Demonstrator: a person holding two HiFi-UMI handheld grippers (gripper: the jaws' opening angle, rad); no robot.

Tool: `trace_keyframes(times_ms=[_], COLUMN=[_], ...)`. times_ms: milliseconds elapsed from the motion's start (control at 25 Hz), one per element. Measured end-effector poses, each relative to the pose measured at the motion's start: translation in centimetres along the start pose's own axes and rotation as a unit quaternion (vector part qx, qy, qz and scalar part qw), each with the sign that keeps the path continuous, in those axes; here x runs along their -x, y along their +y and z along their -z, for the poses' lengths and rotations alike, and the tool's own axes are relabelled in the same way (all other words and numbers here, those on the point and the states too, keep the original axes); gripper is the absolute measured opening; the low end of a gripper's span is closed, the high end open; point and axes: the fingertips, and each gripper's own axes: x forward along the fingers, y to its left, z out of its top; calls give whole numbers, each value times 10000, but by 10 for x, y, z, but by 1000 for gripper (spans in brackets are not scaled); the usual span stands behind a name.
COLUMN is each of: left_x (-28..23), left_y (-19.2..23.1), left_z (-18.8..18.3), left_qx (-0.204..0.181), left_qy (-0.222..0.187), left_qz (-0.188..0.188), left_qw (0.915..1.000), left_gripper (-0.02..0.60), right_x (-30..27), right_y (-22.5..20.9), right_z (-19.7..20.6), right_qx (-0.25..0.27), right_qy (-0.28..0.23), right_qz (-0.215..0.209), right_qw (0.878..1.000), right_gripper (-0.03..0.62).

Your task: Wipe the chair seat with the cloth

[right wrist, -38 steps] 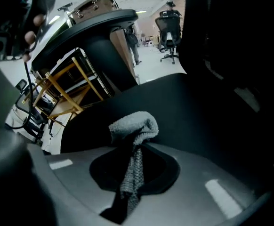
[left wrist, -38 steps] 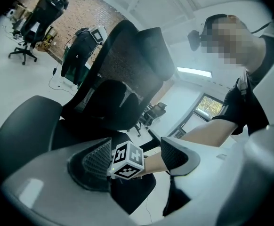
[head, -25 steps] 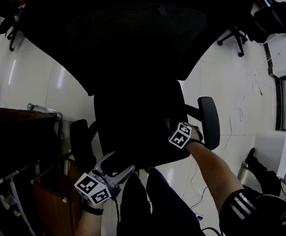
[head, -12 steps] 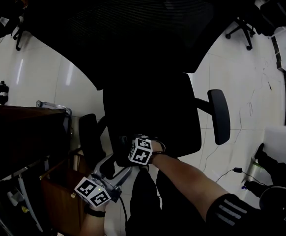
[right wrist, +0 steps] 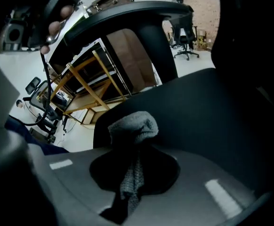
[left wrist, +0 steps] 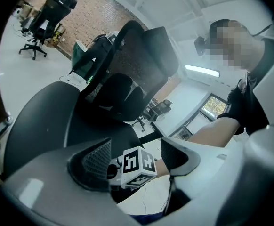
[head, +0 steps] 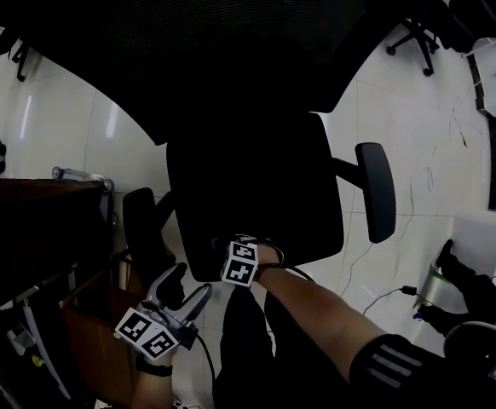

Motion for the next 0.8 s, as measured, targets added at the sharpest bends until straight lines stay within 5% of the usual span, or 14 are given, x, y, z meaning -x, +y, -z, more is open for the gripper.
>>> trace_keyframes(times_ms=[440, 800], left_x=[-46, -62], left_y=[-57, -76], left_z=[-5, -13], left_qx=[-96, -145], left_qy=[247, 275], left_qz=[615, 800], left_qw=[9978, 9963], left_gripper=[353, 353], right_x=[124, 174], right_y=[-75, -96], right_z=[197, 239], right_qx=[-1133, -1930], right_qy=[708, 670], right_qz=[963, 1638], right_qw=[9863, 9651], right_gripper=[31, 31])
